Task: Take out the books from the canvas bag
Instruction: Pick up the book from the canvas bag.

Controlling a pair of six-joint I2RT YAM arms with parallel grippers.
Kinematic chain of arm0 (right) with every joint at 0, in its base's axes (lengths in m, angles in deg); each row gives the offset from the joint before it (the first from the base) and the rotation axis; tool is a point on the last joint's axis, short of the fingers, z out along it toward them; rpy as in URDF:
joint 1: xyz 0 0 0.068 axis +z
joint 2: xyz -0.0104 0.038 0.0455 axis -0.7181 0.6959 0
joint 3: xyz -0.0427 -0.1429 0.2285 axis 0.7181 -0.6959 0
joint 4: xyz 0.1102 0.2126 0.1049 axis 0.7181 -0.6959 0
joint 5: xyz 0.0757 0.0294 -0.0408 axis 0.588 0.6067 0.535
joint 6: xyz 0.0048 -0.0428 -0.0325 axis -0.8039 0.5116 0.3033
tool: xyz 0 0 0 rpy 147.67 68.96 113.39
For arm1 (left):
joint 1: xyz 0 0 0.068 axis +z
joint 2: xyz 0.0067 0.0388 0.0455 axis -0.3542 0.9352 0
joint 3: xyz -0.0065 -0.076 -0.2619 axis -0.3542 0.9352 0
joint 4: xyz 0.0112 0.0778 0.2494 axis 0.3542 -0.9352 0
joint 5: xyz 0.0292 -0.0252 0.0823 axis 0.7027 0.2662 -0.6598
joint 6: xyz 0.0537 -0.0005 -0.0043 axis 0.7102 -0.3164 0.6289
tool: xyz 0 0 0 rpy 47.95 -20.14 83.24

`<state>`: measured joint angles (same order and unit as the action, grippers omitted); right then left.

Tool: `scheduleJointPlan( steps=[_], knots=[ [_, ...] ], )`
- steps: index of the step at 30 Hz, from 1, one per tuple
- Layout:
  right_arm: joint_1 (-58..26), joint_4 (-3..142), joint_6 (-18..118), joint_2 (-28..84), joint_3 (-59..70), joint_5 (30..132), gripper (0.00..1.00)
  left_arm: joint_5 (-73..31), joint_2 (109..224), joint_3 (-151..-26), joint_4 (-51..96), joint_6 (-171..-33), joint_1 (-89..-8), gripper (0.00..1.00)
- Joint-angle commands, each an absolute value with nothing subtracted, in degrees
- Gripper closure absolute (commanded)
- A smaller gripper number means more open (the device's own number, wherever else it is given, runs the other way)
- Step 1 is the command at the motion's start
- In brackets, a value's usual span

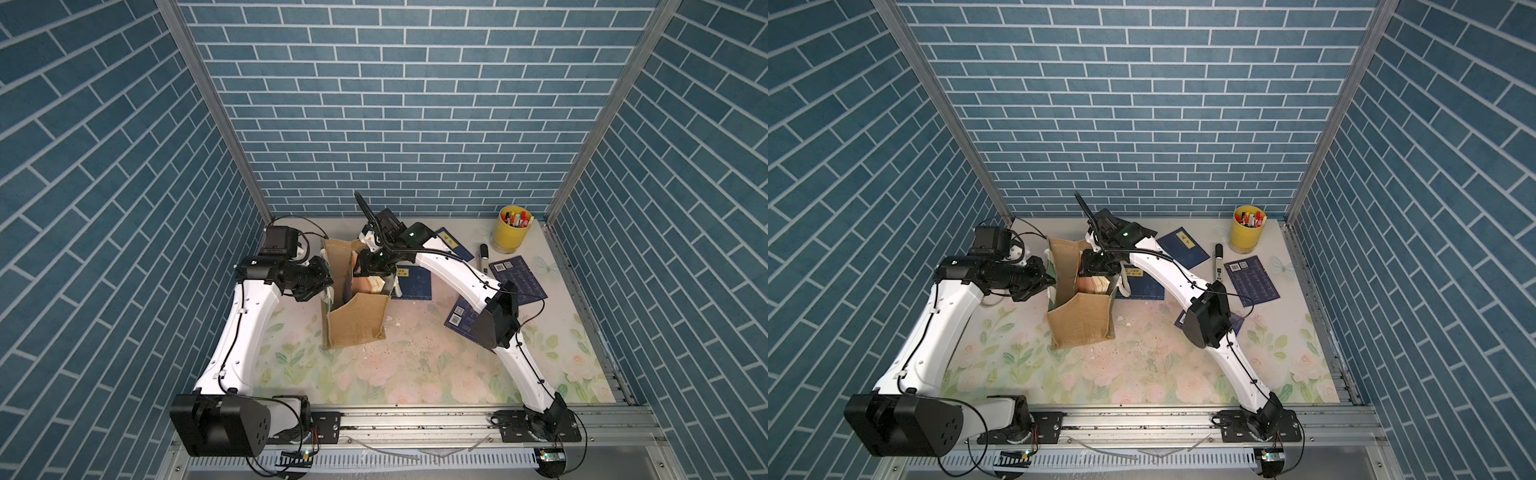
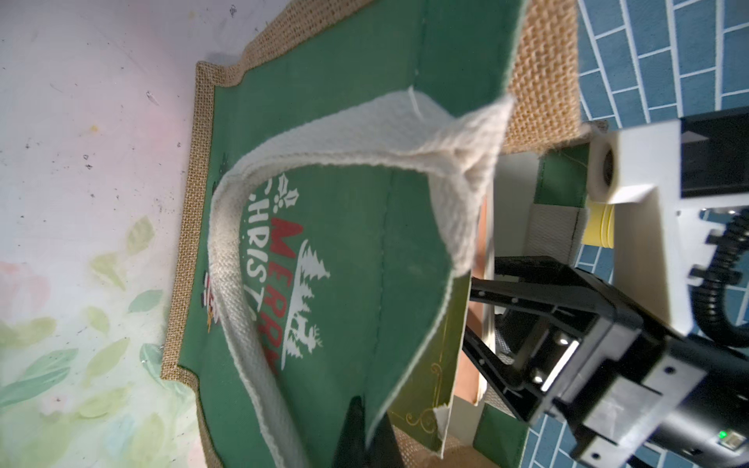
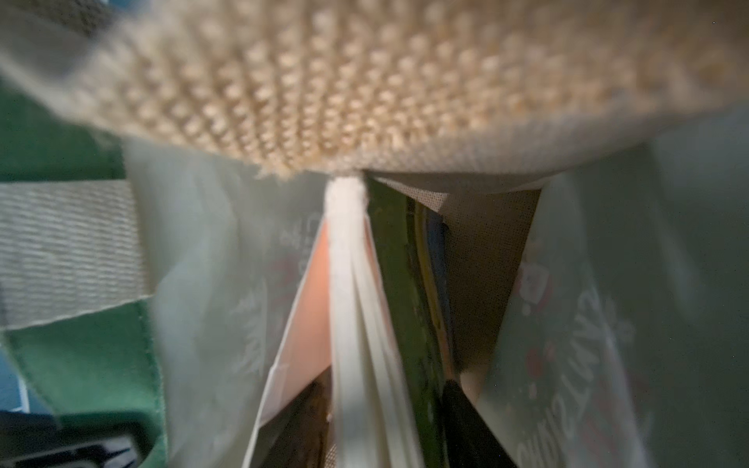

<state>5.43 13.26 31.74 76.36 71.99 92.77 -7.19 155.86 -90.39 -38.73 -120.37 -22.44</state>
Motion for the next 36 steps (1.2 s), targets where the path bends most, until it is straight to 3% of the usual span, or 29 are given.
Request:
scheduleJointPlan(
  steps=[1, 16, 24, 36],
  knots=[
    [5.04, 11.88, 31.64, 73.22, 71.69, 92.41, 0.47, -8.04, 156.29, -92.26, -42.03, -117.73, -22.68, 1.0],
    [1.62, 23.59, 26.34, 67.98, 63.16, 101.37, 0.34, -8.51, 156.27, -92.11, -42.06, -117.29, -22.68, 1.0],
    [1.3, 27.56, 23.23, 69.96, 63.02, 105.75, 0.34, -8.49, 156.56, -92.36, -41.79, -117.38, -22.68, 1.0],
    [2.59, 11.1, 30.77, 78.32, 75.78, 99.1, 0.42, -8.84, 157.26, -92.88, -41.62, -117.47, -22.68, 1.0]
  ],
)
